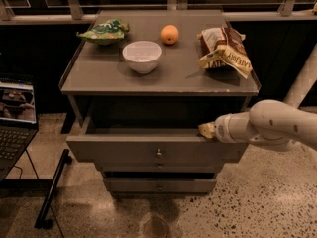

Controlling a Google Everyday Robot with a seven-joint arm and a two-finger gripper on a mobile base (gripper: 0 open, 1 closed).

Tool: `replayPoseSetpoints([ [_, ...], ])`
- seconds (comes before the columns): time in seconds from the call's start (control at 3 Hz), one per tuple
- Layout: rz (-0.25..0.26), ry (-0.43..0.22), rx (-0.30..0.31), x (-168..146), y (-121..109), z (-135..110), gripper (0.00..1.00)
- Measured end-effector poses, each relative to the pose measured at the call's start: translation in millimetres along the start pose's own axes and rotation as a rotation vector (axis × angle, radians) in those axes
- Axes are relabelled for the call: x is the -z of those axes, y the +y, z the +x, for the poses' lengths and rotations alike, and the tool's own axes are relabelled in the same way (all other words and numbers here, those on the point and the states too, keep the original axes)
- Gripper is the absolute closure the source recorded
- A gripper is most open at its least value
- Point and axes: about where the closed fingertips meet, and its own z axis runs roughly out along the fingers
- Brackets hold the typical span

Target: Open top drawer

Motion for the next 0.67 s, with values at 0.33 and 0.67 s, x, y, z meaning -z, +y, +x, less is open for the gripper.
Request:
replayPoseSetpoints([
  [0.33, -0.008, 0.014, -0.006, 8, -2, 5, 1.0],
  [0.67, -0.035, 0.042, -0.018, 18, -1, 16, 1.0],
])
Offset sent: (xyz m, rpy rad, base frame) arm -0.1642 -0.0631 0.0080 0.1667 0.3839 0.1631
